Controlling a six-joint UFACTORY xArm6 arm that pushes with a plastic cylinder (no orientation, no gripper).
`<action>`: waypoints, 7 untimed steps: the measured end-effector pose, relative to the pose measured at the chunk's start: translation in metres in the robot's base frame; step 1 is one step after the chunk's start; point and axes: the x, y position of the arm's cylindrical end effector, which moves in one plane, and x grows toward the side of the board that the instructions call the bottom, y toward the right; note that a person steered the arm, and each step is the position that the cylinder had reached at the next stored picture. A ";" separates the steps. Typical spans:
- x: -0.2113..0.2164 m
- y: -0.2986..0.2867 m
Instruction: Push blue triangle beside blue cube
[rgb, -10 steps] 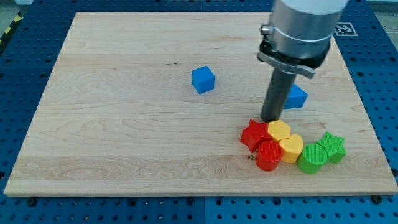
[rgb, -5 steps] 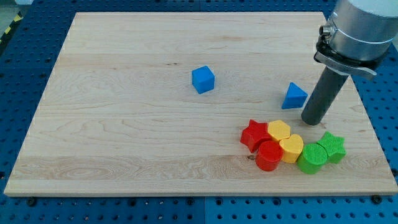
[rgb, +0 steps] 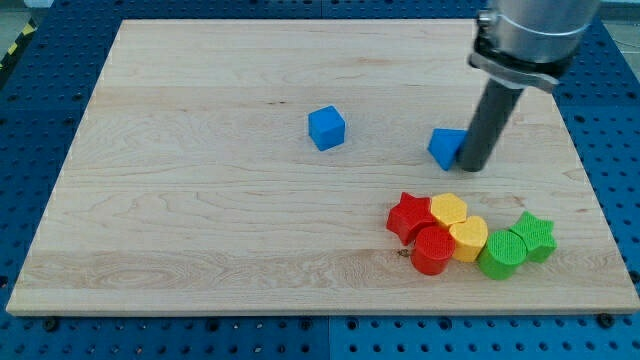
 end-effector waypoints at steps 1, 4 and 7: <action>-0.010 -0.023; -0.019 -0.019; -0.053 -0.043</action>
